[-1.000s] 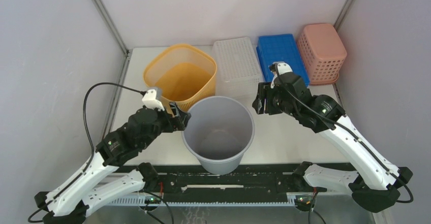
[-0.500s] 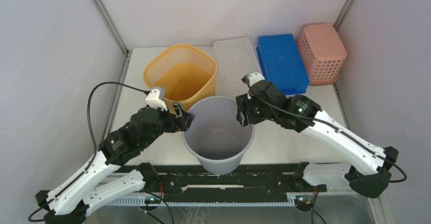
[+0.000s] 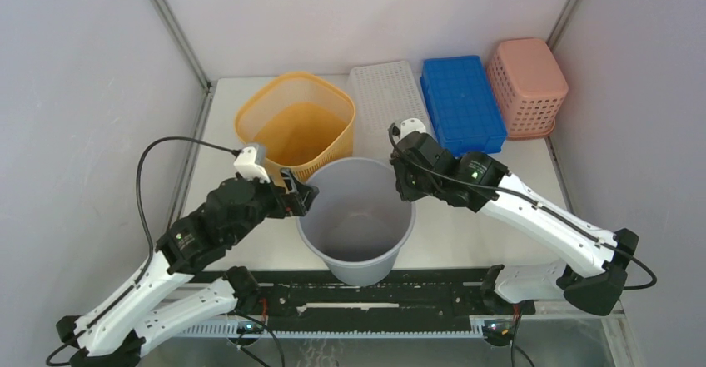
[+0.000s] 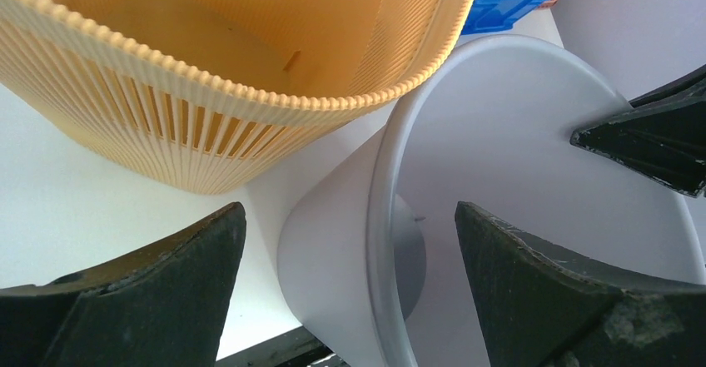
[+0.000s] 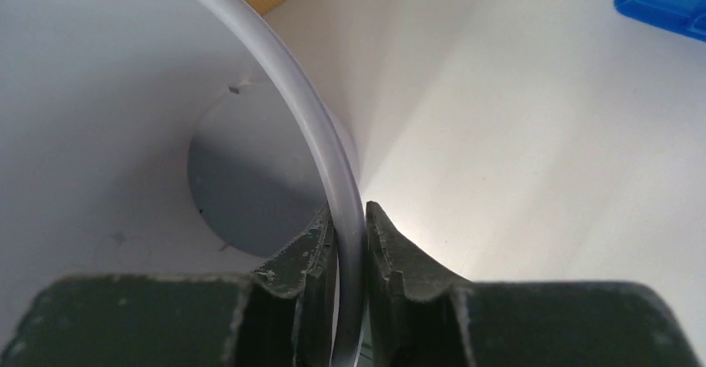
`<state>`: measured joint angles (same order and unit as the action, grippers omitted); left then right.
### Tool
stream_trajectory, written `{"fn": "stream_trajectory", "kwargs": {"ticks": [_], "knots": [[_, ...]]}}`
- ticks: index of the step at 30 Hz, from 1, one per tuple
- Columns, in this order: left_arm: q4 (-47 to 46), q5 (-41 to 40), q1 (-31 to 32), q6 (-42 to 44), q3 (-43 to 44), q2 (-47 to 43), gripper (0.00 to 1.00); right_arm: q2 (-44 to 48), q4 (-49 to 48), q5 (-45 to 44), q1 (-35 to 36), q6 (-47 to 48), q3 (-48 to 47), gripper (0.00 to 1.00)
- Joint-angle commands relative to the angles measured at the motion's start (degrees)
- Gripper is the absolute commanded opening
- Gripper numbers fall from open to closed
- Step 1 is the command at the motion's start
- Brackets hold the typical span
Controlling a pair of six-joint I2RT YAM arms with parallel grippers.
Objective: Turn the large container upside down
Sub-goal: Move the container to the center of the board.
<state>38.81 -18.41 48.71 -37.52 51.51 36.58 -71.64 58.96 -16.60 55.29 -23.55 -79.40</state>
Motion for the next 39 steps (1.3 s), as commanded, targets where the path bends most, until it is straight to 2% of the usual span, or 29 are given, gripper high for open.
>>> {"fn": "stream_trajectory", "kwargs": {"ticks": [1, 12, 22, 23, 24, 27, 29, 34, 39], "knots": [[-0.2, -1.5, -0.4, -0.4, 2.1, -1.6, 1.00, 1.1, -0.1, -2.5, 0.1, -0.3, -2.7, 0.23], [0.6, -2.7, -0.4, -0.5, 2.5, -3.1, 1.00, 2.6, 1.1, -4.1, -2.8, -0.9, -2.8, 0.17], [0.8, -3.5, -0.4, -0.8, 1.8, -3.2, 1.00, 6.6, 2.5, -4.4, -9.1, -0.3, -1.9, 0.16], [0.9, -3.6, -0.4, -0.8, 1.7, -3.0, 1.00, 6.9, 2.4, -4.0, -9.8, 0.0, -1.8, 0.18], [0.9, -3.8, -0.4, -0.8, 1.4, -2.7, 1.00, 7.2, 2.3, -3.4, -10.5, 0.4, -1.6, 0.26], [1.0, -4.6, -0.4, -2.7, 0.3, -1.6, 1.00, 7.7, 1.9, -1.7, -11.2, 1.0, -1.4, 0.59], [1.1, -5.5, -0.3, -3.5, -0.7, -0.8, 1.00, 8.3, 1.7, -1.5, -11.2, 0.7, -1.4, 0.69], [3.6, -9.5, -0.6, -6.6, -1.9, 1.9, 1.00, 11.1, 0.4, 0.7, -11.3, 0.0, -1.4, 0.81], [2.7, -7.6, -4.8, -7.2, -3.4, 5.7, 1.00, 13.5, -0.2, 1.2, -11.4, -0.8, -0.6, 0.85]]}}
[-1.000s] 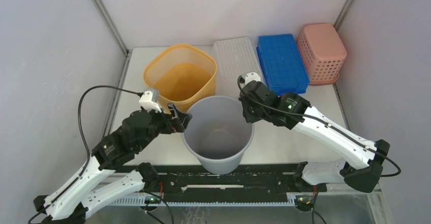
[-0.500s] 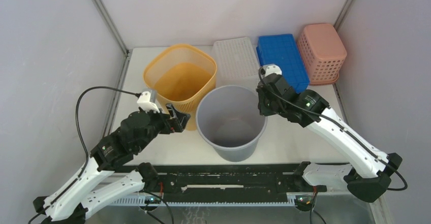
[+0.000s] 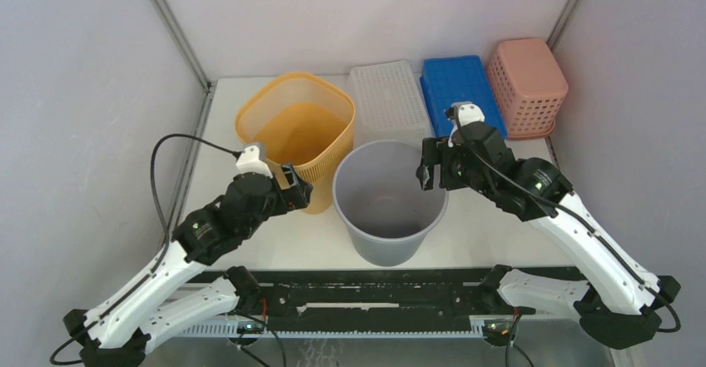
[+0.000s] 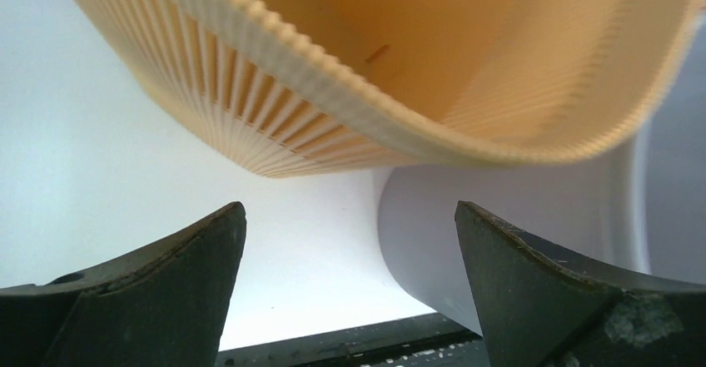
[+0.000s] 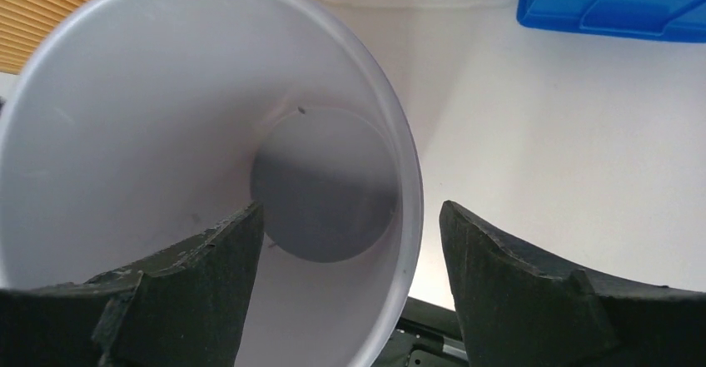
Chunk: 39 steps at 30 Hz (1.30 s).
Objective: Turn the large container upside down
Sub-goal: Move the container to the center of the board.
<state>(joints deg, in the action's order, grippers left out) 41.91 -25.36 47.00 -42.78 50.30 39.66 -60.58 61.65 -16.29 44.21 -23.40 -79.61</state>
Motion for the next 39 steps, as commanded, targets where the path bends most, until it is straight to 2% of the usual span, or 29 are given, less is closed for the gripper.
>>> {"fn": "stream_trajectory", "kwargs": {"ticks": [1, 16, 30, 39], "knots": [[-0.9, -0.2, -3.9, -1.7, -2.2, 3.4, 1.00, 2.6, -2.8, 1.0, -0.3, -1.0, -0.3, 0.85], [-6.7, 5.2, -16.2, 3.9, -0.2, 11.3, 1.00, 4.8, -1.1, 1.1, -0.3, -1.4, 0.9, 0.85], [-10.2, 7.9, -24.5, 6.9, 2.0, 17.9, 1.00, 4.9, -0.7, 1.4, -0.3, -1.3, 1.0, 0.85], [-11.7, 8.4, -29.3, 6.7, 6.7, 26.1, 1.00, 5.0, 0.1, 1.4, -0.3, -1.3, 1.2, 0.86]]}}
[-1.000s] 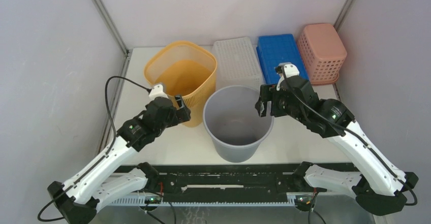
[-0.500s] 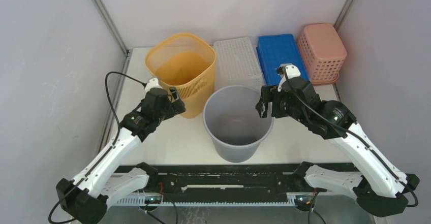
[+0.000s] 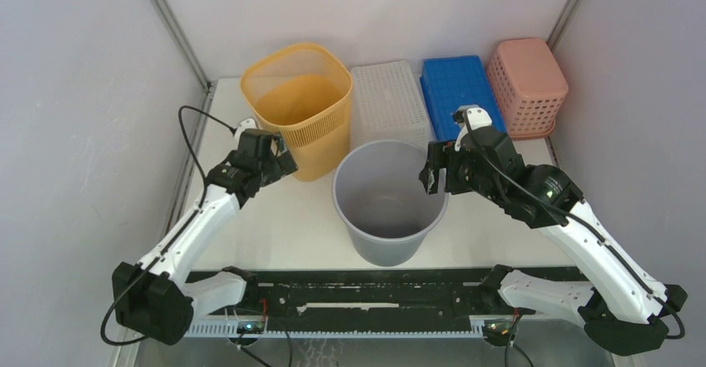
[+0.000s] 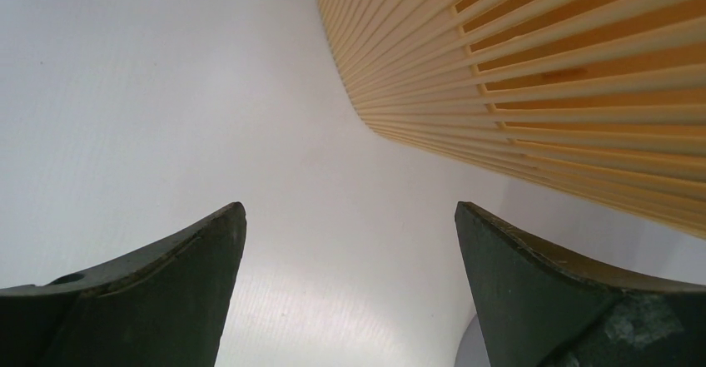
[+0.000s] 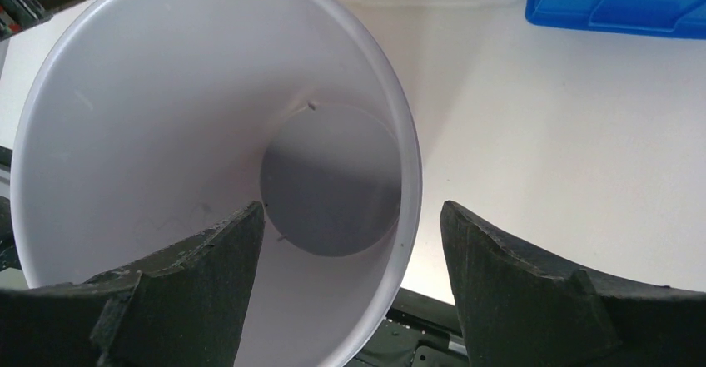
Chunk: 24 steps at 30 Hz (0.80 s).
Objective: Turn the large container upside down
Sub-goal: Move the container to the center of the board.
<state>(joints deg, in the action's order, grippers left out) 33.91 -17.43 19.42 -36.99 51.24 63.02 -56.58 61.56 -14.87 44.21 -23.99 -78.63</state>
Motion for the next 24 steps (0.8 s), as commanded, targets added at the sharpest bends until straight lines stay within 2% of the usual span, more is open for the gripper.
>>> {"fn": "stream_trajectory", "kwargs": {"ticks": [1, 9, 15, 24], "knots": [[-4.0, 0.5, -2.1, 0.8, 6.4, 3.7, 1.00, 1.0, 0.2, 0.0, -0.3, -0.7, 0.3, 0.86], [-5.5, 0.3, -6.4, -1.2, 11.1, 11.0, 1.00, 0.9, 1.6, 0.2, -0.5, -0.5, 0.3, 0.86], [-10.1, 0.2, -9.1, -6.1, 12.9, 15.5, 1.00, -0.5, 3.3, 0.9, -0.7, -0.2, -0.7, 0.86], [-11.5, 2.1, -10.6, -7.2, 25.2, 29.1, 0.99, 2.7, 3.0, -1.2, -2.0, 0.0, -0.7, 0.86]]}}
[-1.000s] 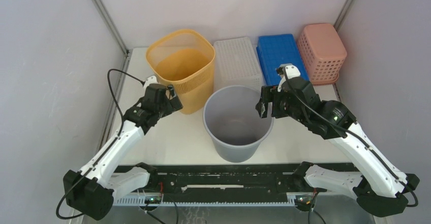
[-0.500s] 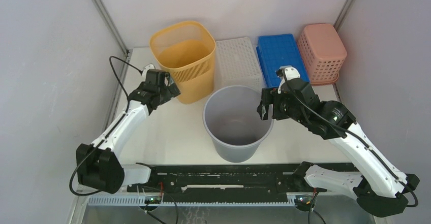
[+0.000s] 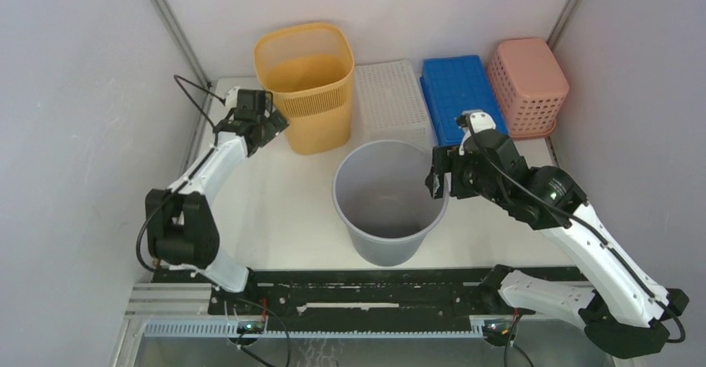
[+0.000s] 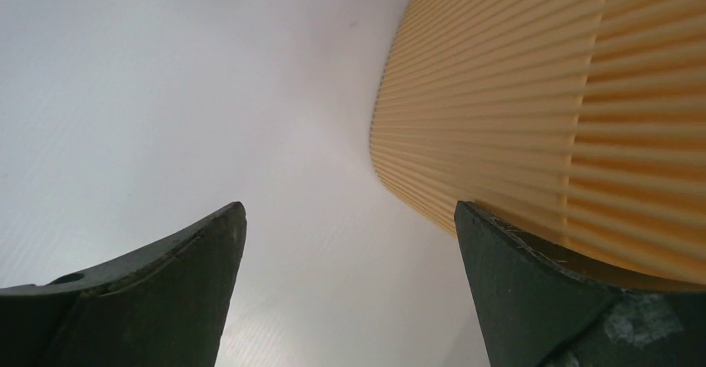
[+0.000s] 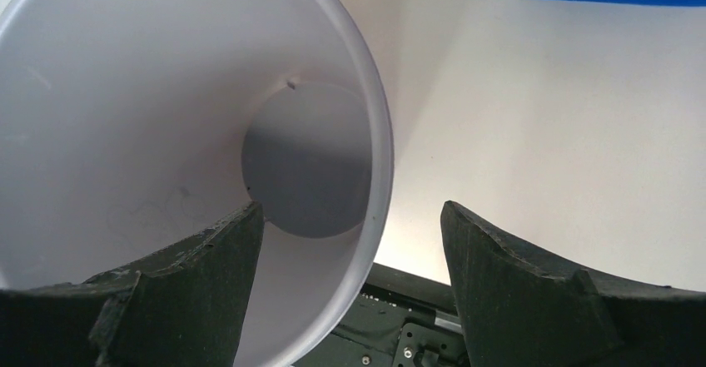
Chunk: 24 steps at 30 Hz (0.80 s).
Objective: Turn the large container upside down
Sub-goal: Move the container to the center of the board.
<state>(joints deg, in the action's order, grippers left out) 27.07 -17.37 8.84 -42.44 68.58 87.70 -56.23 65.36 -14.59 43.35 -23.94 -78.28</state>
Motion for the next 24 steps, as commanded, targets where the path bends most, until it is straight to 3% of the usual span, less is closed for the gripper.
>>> {"fn": "stream_trajectory", "kwargs": {"ticks": [1, 12, 20, 24], "knots": [[-4.6, 2.2, 0.0, -1.7, 9.3, 5.8, 0.99, 2.7, -0.8, -1.7, -1.4, -0.1, -1.1, 0.86], [-4.6, 4.0, -2.0, -0.7, 17.5, 12.4, 0.99, 5.1, -1.1, -3.1, -3.7, 1.1, 0.2, 0.86], [-6.5, 6.9, -0.4, 1.0, 8.9, -0.6, 1.00, 3.6, -1.3, -1.0, -5.7, 1.3, 1.1, 0.85], [-3.0, 8.4, 0.0, 1.7, 6.3, -7.5, 1.00, 3.1, -1.4, 0.3, -5.7, -0.4, 2.8, 0.72]]}}
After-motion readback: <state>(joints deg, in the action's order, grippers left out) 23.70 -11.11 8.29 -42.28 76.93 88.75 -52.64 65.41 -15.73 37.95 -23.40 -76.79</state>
